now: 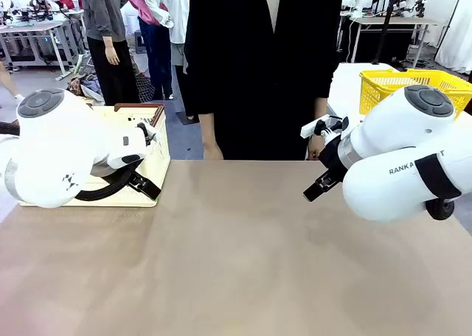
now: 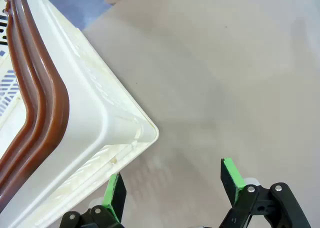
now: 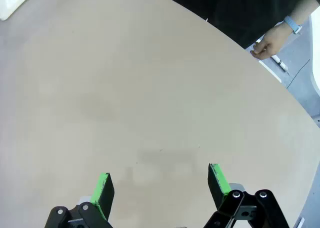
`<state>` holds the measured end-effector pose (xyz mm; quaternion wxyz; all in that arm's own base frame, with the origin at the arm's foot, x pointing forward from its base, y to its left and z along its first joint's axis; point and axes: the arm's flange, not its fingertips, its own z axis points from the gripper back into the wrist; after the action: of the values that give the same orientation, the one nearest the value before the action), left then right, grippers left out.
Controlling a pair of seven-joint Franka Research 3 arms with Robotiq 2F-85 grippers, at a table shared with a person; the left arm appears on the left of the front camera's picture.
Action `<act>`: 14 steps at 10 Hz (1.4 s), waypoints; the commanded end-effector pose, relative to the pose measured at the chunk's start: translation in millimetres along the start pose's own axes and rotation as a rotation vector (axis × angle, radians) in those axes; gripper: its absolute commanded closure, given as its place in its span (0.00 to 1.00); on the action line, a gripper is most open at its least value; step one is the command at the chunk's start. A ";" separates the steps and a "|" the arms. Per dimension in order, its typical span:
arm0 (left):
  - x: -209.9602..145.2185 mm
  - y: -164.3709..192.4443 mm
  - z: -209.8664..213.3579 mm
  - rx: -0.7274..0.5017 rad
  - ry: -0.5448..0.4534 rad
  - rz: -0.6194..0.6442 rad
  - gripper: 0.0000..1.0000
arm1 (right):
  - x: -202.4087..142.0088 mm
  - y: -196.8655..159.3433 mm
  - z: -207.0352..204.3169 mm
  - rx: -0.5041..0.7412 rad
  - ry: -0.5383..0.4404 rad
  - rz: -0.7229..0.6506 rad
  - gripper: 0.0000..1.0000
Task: Place the drinks into the Shopping basket.
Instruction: Pick up one drink and place it into the Shopping basket.
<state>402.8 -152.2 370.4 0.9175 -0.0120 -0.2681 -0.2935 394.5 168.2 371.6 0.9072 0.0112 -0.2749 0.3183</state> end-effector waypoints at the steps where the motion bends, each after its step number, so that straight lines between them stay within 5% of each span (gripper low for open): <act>1: 0.1 0.0 0.3 0.000 -0.001 0.000 0.00 | 0.0 0.0 0.0 0.000 0.000 0.000 0.00; 14: 0.1 0.0 0.3 0.000 -0.001 0.000 0.00 | 0.0 0.0 0.0 0.000 0.000 0.000 0.00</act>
<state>402.6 -152.7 370.4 0.9174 -0.0119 -0.2681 -0.2939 394.4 168.2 371.6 0.9071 0.0111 -0.2749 0.3184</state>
